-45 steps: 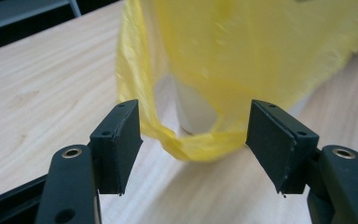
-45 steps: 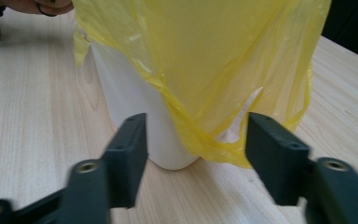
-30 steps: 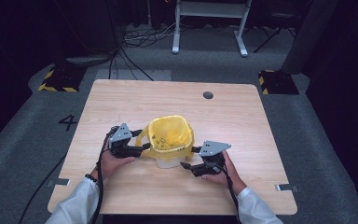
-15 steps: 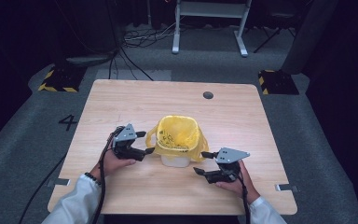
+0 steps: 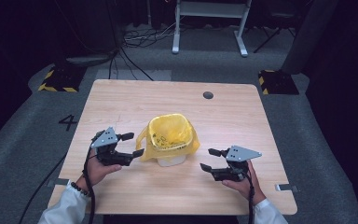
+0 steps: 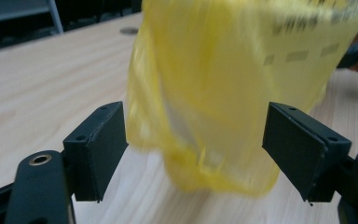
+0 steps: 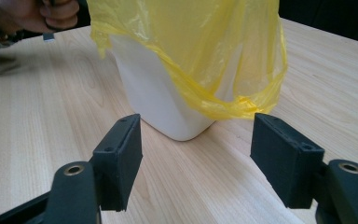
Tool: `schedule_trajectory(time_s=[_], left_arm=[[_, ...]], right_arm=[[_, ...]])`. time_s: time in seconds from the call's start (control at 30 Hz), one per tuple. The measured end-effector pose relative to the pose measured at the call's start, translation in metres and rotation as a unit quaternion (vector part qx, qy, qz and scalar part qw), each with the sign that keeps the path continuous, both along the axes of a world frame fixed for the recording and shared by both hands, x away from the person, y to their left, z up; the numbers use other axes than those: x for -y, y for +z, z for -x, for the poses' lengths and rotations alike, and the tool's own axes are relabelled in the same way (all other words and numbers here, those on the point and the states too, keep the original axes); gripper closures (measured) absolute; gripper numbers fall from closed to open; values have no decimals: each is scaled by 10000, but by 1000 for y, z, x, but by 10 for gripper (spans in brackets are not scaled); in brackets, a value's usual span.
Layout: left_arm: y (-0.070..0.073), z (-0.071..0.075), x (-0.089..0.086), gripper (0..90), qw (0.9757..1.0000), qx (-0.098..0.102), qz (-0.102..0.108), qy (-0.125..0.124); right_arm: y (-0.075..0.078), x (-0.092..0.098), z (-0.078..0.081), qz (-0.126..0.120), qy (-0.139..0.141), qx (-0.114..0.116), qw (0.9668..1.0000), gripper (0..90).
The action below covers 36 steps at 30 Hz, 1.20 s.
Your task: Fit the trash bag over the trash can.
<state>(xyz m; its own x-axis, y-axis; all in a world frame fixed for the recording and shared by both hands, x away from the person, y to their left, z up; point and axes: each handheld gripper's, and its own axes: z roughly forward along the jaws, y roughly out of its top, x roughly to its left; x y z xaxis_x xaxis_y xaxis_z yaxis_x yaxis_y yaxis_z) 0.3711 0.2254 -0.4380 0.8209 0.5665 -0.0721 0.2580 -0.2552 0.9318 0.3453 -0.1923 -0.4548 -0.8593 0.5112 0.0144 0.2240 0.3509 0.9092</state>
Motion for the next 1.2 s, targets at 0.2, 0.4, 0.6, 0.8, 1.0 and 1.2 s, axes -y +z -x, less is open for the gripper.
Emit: schedule_trajectory(time_s=[0.2,0.4,0.6,0.8,1.0,1.2], left_arm=[[16,7,8,224,9990,409,-174,-32],[4,33,-4,180,9949,293,-934,-229],[-36,55,-15,172,9845,-304,-1710,-260],[-56,60,-25,173,9833,-865,-1601,23],[-67,55,-23,155,9781,-925,-1856,166],[-67,53,-24,153,9778,-895,-1886,162]], right_arm=[[3,-4,-2,48,32,62,10000,346],[22,4,-12,-252,-124,174,9995,387],[61,1,-31,-319,-115,535,9980,421],[110,-19,-61,-3,11,932,9956,429],[130,-62,-79,457,986,840,9905,465],[116,-110,-94,1353,1580,403,9773,563]])
